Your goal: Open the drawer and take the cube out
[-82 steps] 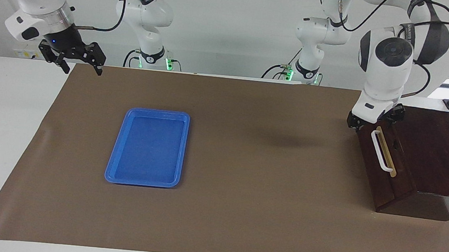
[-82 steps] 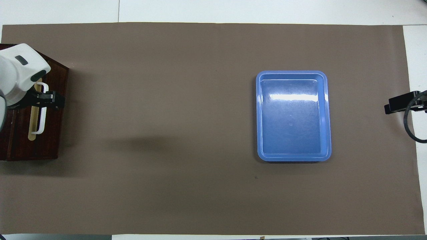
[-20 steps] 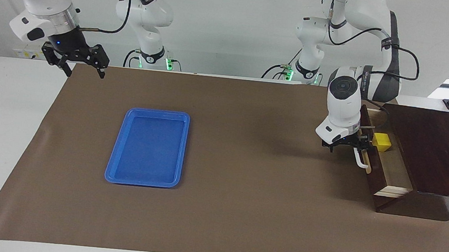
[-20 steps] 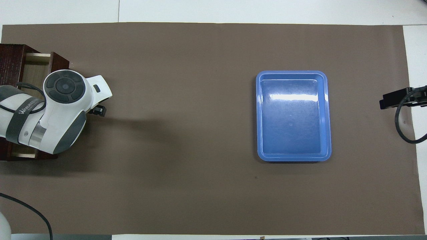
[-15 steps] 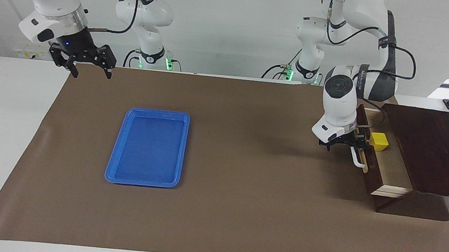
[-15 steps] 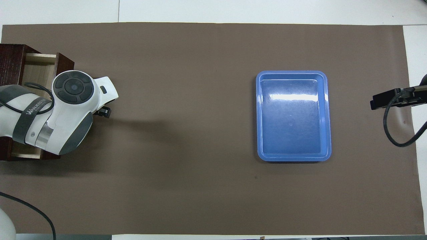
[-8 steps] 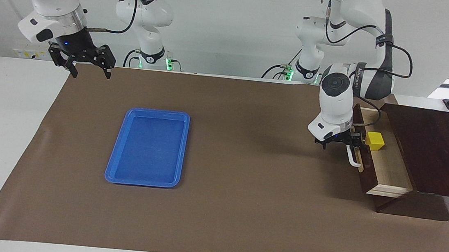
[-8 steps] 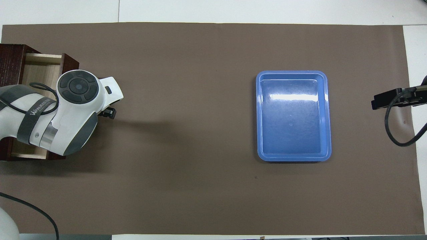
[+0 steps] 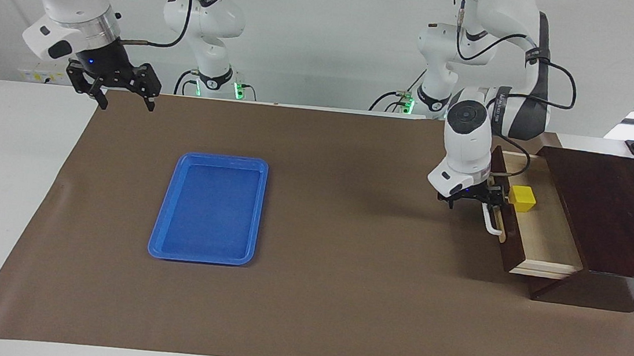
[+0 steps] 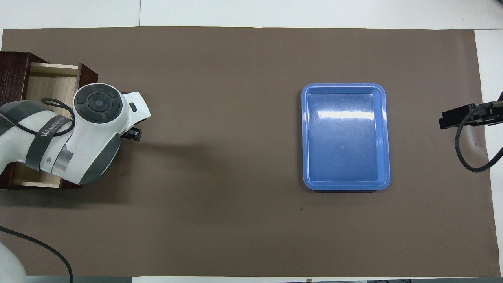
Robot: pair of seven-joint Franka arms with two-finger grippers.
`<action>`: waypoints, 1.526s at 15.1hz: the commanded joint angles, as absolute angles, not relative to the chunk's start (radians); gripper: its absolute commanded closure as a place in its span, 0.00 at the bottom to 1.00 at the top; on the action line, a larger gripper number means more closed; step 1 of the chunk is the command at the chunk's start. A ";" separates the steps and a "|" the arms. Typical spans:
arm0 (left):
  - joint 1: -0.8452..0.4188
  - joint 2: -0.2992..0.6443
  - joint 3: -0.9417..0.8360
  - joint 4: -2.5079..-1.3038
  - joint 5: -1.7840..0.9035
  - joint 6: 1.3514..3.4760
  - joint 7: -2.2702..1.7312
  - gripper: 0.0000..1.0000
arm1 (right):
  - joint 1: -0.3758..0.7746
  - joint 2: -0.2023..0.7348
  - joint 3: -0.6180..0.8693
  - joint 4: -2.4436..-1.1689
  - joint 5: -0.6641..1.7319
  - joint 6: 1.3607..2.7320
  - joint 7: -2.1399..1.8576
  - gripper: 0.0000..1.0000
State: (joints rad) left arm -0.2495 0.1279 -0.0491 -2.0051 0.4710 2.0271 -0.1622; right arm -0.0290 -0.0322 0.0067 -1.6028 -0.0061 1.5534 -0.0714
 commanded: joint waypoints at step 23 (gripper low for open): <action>0.046 0.008 -0.029 -1.736 0.083 1.710 -0.951 0.00 | -0.055 -0.058 0.006 -1.643 -0.017 1.516 -0.091 0.00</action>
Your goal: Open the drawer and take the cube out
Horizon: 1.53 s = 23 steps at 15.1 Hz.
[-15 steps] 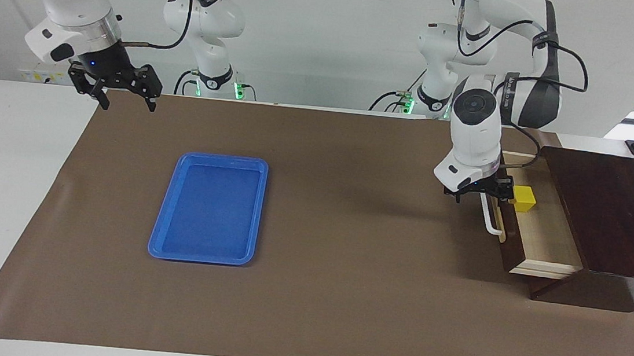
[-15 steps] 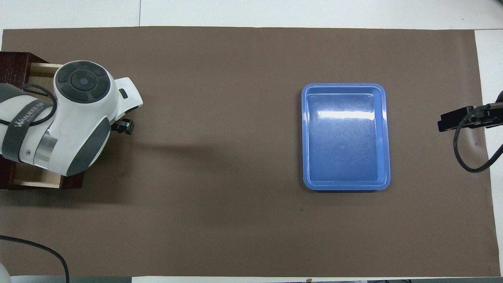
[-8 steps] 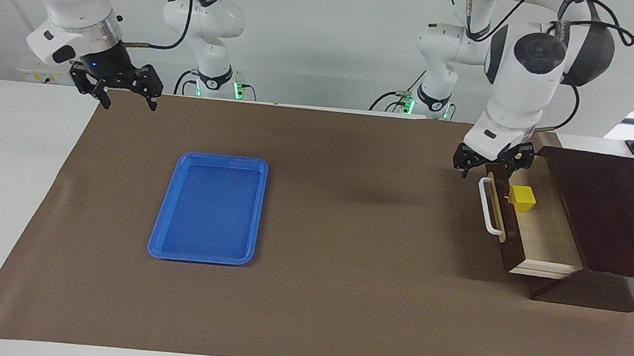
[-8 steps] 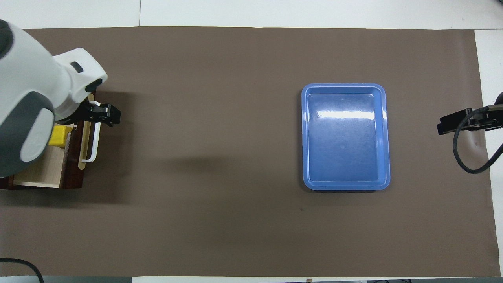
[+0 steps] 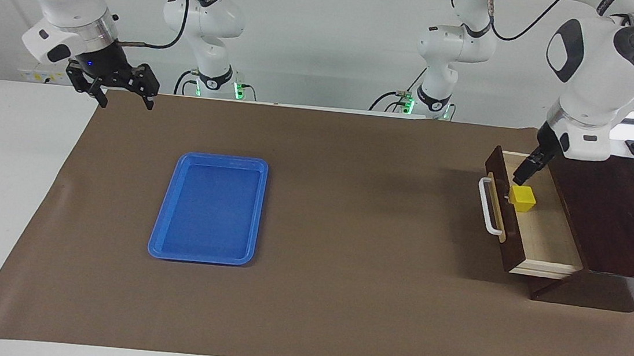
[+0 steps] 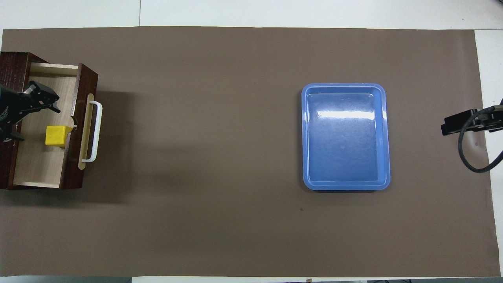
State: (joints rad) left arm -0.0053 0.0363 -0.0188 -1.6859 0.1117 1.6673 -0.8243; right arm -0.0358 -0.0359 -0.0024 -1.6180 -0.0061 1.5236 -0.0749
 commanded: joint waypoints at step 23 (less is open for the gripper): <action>0.103 0.014 -0.028 -1.988 0.060 2.000 -1.509 0.00 | 0.115 -0.097 0.020 -1.924 0.198 1.709 0.745 0.00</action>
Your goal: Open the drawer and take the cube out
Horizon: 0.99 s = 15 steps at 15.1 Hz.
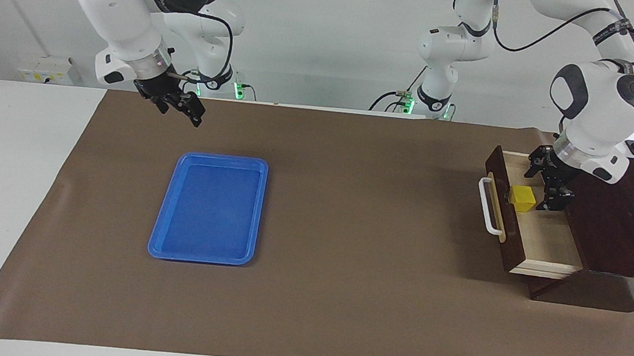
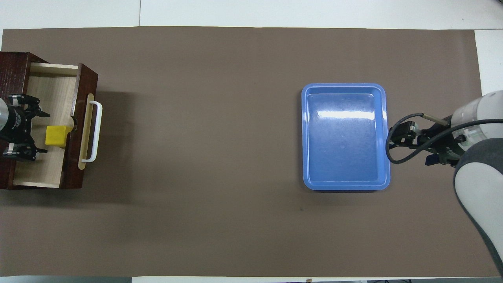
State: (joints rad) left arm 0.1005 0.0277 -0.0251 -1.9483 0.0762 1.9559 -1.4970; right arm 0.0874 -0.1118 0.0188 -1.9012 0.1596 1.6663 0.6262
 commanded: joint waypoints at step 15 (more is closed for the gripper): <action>0.112 0.003 -0.028 -2.028 0.060 2.022 -1.500 0.08 | 0.348 0.069 0.020 -1.953 0.492 1.971 1.353 0.00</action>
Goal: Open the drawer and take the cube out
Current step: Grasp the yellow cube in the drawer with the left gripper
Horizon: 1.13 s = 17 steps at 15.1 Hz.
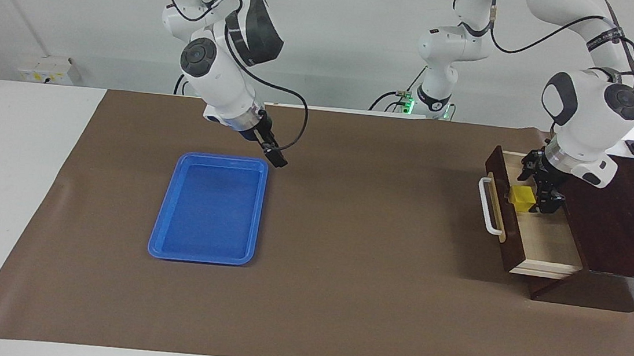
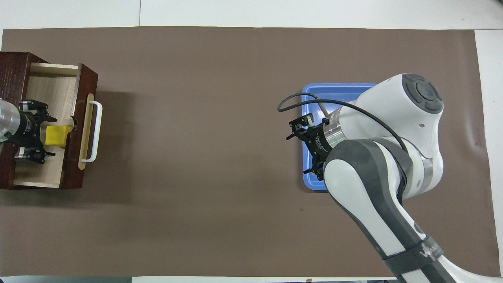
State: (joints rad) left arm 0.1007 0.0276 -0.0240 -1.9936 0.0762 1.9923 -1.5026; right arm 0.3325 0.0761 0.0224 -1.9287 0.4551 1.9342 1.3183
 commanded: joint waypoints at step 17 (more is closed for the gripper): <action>0.118 0.043 -0.028 -1.850 0.026 1.882 -1.499 1.00 | 0.376 0.072 0.018 -1.979 0.565 2.059 1.376 0.00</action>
State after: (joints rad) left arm 0.1091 0.0270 -0.0220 -1.9477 0.0582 1.9653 -1.5035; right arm 0.3716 0.0802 0.0207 -1.9623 0.5418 2.0340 1.3537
